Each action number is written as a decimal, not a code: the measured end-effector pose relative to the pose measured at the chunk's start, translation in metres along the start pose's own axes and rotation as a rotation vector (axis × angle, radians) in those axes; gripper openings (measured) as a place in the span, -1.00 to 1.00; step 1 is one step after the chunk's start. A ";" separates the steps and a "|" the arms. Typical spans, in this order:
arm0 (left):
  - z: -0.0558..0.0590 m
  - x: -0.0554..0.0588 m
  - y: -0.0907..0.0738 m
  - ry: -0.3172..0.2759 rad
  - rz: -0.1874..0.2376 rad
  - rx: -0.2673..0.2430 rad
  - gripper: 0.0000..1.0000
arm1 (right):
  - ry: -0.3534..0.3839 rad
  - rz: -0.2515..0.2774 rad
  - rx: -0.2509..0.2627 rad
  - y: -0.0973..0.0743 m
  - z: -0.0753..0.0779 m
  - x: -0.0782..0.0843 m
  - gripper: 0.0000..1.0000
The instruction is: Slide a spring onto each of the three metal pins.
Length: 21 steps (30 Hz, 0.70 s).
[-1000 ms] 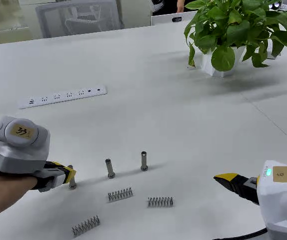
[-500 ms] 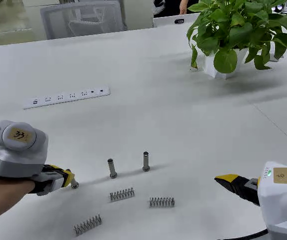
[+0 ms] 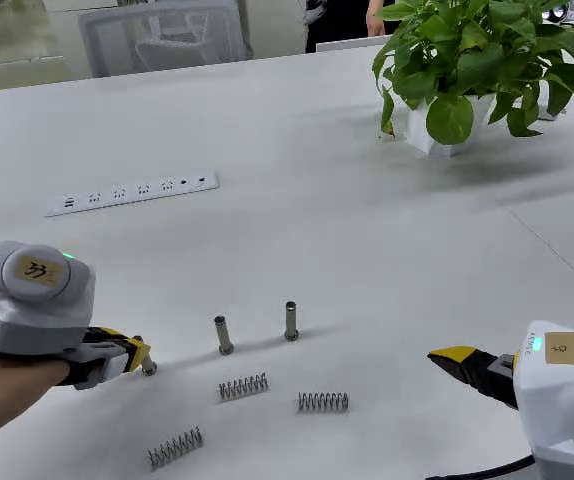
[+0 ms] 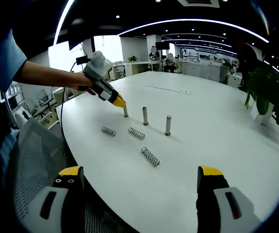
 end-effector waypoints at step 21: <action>0.001 0.003 0.003 0.024 -0.006 0.001 -0.79 | -0.001 -0.003 0.004 0.001 0.002 0.001 0.95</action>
Point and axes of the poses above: the centre of the closed fingertips' face, and the gripper's own axes: y roughly forward along the fingers, z roughly to its right, x roughly out of its underside, the point moved 8 cm from there along -y, roughly backward along the fingers
